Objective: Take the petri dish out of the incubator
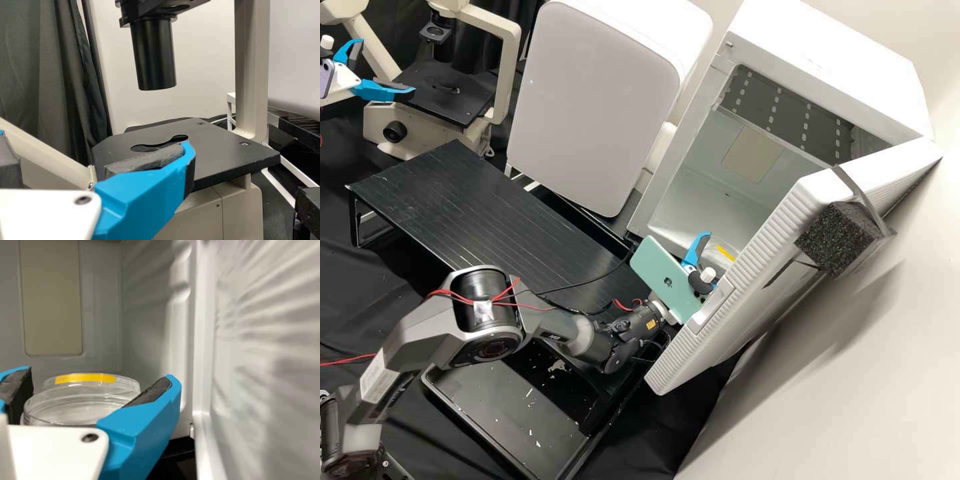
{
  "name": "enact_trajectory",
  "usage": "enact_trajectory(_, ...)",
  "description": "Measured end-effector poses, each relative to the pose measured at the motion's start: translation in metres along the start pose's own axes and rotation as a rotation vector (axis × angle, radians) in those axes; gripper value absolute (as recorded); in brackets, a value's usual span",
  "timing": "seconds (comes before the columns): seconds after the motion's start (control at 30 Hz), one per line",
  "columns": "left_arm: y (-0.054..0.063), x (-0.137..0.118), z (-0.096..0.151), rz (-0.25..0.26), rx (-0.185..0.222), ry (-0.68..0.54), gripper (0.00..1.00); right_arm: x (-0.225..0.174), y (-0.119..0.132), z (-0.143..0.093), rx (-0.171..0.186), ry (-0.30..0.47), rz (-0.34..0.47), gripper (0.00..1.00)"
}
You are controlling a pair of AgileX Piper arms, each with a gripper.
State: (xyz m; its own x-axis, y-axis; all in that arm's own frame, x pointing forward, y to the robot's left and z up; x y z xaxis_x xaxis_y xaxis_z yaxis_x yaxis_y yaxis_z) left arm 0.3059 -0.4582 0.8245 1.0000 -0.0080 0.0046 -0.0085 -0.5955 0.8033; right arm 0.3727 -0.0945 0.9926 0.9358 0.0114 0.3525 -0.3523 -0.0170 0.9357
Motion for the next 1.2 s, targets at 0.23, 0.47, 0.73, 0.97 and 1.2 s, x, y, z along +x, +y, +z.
enact_trajectory(0.23, 0.000, 0.000, 0.000, 0.000, 0.000, 0.000, 1.00, -0.047, 0.001, -0.027, 0.049, 0.062, 0.016, 0.00)
enact_trajectory(0.47, 0.000, 0.000, 0.000, 0.000, 0.000, 0.000, 1.00, -0.093, -0.020, -0.059, 0.076, 0.079, -0.070, 0.00)
enact_trajectory(0.73, 0.000, 0.000, 0.000, 0.000, 0.000, 0.000, 1.00, -0.144, -0.040, -0.074, 0.076, 0.063, -0.182, 0.00)
enact_trajectory(0.97, 0.000, 0.000, 0.000, 0.000, 0.000, 0.000, 1.00, -0.168, -0.039, -0.078, 0.072, 0.045, -0.182, 0.00)
enact_trajectory(1.2, 0.000, 0.000, 0.000, 0.000, 0.000, 0.000, 1.00, -0.183, -0.052, -0.087, 0.072, 0.065, -0.239, 0.00)
